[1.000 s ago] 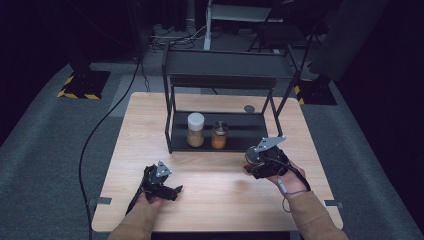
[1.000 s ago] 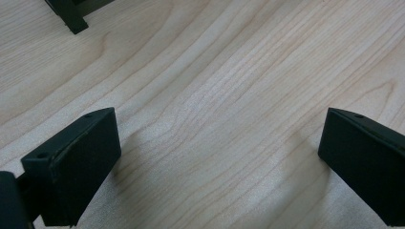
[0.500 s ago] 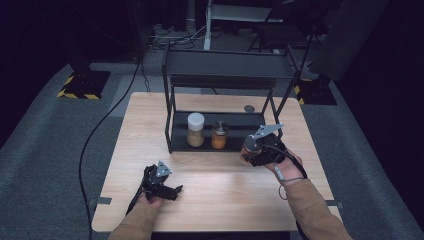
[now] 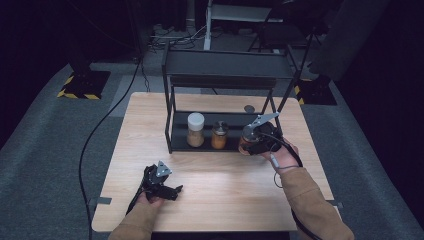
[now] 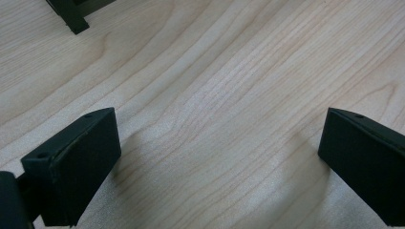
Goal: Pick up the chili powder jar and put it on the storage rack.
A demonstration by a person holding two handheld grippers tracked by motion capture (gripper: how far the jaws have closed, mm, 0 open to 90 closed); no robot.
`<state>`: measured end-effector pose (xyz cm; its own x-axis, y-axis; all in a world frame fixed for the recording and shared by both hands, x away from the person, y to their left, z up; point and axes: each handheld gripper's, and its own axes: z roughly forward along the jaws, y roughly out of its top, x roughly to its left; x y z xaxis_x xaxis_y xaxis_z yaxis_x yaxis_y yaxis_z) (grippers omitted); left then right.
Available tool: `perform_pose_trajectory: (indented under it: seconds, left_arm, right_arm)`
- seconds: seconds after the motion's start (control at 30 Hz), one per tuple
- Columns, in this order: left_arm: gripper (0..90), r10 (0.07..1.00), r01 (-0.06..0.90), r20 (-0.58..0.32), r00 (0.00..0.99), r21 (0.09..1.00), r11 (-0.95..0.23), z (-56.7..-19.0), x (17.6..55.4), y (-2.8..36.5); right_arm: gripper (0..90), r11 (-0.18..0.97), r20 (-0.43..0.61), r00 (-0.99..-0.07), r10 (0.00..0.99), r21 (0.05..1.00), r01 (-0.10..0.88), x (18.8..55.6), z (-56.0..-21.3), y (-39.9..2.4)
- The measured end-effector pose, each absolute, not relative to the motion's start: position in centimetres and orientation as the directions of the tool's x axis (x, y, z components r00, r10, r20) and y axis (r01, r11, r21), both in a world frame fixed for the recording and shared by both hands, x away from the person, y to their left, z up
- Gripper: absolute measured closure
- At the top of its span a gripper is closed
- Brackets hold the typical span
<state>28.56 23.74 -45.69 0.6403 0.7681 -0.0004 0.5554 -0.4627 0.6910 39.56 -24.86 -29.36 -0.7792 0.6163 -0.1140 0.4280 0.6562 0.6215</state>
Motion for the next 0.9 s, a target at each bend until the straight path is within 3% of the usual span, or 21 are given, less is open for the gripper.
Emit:
perform_pose_trajectory:
  seconds: [0.4, 0.9]
  left_arm:
    - [0.1, 0.767, 0.555, 0.001, 0.641, 0.690, -0.465, -45.7, 28.6, 23.7]
    - [0.1, 0.767, 0.556, -0.002, 0.642, 0.690, -0.464, -45.7, 28.5, 23.8]
  right_arm:
    - [30.9, 0.655, -0.123, -0.760, 0.639, 0.606, 0.452, 42.0, -29.8, -23.8]
    - [30.9, 0.621, -0.091, -0.725, 0.683, 0.595, 0.510, 45.2, -32.8, -23.6]
